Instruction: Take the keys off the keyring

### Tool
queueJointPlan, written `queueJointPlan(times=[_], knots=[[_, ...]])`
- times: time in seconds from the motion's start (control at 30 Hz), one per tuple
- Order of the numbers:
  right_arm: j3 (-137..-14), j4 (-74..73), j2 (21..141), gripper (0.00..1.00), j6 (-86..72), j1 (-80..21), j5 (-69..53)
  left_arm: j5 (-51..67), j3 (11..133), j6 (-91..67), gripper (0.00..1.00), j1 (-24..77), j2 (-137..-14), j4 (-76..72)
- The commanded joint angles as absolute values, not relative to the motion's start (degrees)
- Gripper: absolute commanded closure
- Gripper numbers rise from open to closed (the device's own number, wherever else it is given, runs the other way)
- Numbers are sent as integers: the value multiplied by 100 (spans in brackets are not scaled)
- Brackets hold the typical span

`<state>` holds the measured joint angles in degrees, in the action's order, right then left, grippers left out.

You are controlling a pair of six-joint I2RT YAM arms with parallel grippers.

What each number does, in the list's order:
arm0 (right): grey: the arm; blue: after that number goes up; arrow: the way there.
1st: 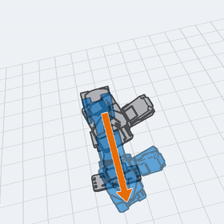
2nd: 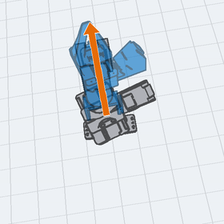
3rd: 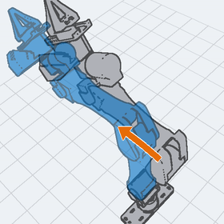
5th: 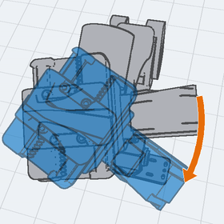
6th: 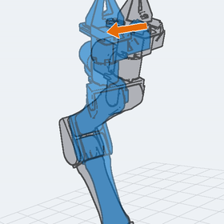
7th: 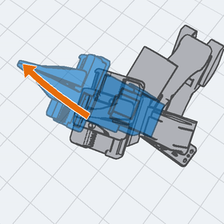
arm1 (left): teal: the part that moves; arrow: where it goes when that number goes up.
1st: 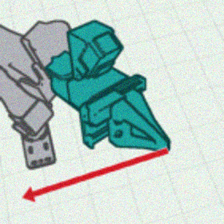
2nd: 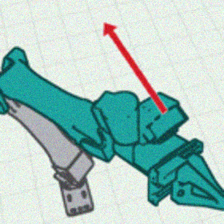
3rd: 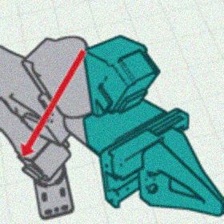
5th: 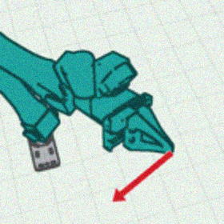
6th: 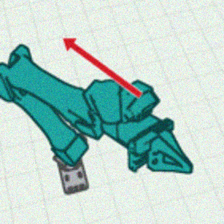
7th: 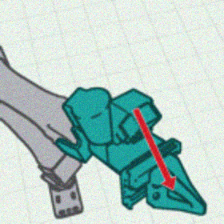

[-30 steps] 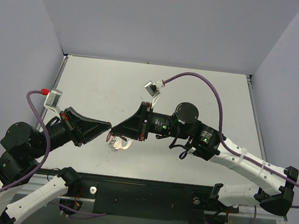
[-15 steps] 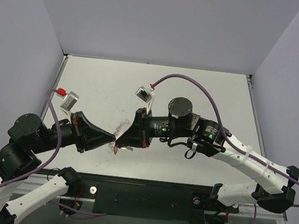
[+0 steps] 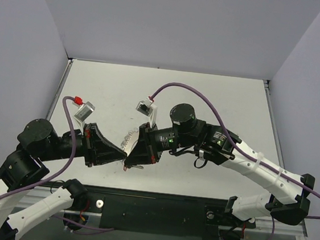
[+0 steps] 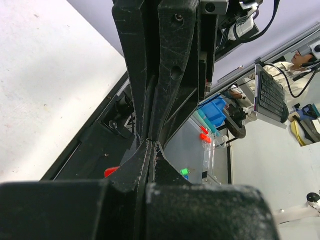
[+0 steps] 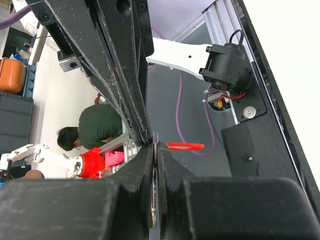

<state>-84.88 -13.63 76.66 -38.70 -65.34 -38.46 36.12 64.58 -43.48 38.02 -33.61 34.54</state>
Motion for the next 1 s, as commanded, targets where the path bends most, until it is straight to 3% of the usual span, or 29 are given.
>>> queueJointPlan(times=[0.0,0.07,0.13,0.17,0.23,0.3,0.97], knots=[[-8675,-1055,7708,100,-3788,-6557,-3613,3728,6538,-4474,100,3814,-3489,2978],[-8605,-1063,7603,100,-3762,-6548,-3464,3132,6714,-4386,99,3814,-3472,3233],[-8499,-1055,7463,100,-3753,-6530,-3244,2718,6802,-4421,85,3806,-3349,3278],[-8403,-968,7410,100,-3796,-6522,-3174,2664,6811,-4456,69,3814,-3270,3209],[-8202,-627,7260,100,-3954,-6521,-3006,2479,6768,-4596,54,3814,-3138,3024],[-8008,-222,7120,100,-4130,-6521,-2910,2356,6654,-4763,45,3814,-2997,2813],[-7980,923,6952,100,-4447,-6557,-2619,1732,5529,-5827,59,3814,-2188,1249]])
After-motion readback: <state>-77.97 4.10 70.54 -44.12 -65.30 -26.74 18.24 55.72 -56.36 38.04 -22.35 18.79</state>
